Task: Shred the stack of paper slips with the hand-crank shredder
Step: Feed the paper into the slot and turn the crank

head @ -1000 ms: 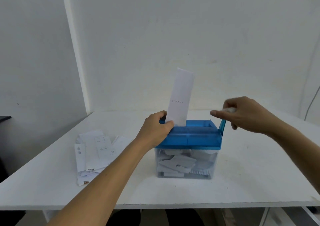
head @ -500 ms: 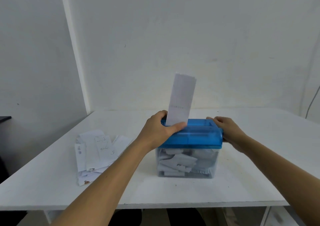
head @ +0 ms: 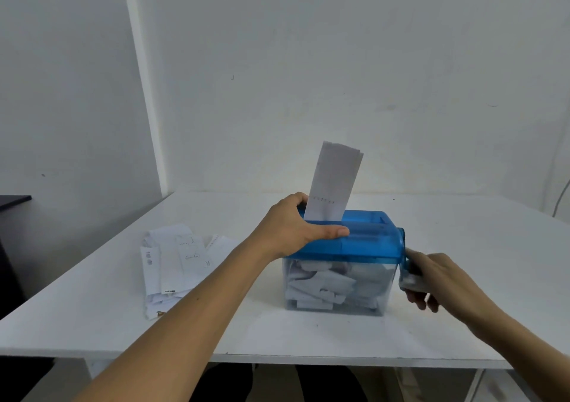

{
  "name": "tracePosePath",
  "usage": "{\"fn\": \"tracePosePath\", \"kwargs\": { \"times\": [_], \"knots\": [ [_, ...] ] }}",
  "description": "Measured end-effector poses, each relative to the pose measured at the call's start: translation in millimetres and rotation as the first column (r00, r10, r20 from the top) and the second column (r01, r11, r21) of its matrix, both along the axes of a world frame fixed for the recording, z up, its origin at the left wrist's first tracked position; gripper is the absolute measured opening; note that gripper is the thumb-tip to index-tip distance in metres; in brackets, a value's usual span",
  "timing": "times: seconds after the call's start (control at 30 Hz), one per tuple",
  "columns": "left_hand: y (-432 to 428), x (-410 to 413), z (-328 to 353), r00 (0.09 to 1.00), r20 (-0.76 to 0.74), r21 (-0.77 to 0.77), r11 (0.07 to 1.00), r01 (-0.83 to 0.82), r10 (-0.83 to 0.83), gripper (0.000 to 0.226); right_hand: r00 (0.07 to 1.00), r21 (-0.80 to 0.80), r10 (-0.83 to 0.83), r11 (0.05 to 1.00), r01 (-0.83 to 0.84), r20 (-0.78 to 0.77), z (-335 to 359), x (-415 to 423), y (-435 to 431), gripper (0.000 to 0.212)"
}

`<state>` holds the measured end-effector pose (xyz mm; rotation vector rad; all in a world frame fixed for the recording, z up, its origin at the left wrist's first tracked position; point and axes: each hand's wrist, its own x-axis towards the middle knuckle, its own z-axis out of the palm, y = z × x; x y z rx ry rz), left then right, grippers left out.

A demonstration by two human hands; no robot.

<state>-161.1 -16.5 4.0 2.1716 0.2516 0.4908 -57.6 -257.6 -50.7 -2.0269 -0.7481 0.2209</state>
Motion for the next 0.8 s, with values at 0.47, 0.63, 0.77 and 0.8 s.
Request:
{"fn": "tracePosePath", "kwargs": {
  "times": [0.47,0.63,0.77,0.8],
  "knots": [
    [2,-3,1,0.999,0.027,0.001,0.999,0.032,-0.032,0.089,0.937,0.062,0.063,0.994,-0.089,0.344,99,25,-3,0.029],
    [1,-2,0,0.999,0.03,0.009,0.999,0.031,-0.032,0.103,0.896,0.134,-0.131,0.988,0.081,0.424,83,51,35,0.014],
    [2,-2,-1,0.999,0.029,-0.001,1.0,0.029,-0.029,0.099,0.953,0.161,-0.151,0.981,0.111,0.263,48,60,50,0.022],
    [3,-1,-1,0.999,0.026,0.002,1.0,0.026,-0.026,0.096,0.961,0.166,-0.162,0.978,0.126,0.225,37,61,51,0.027]
  ]
}}
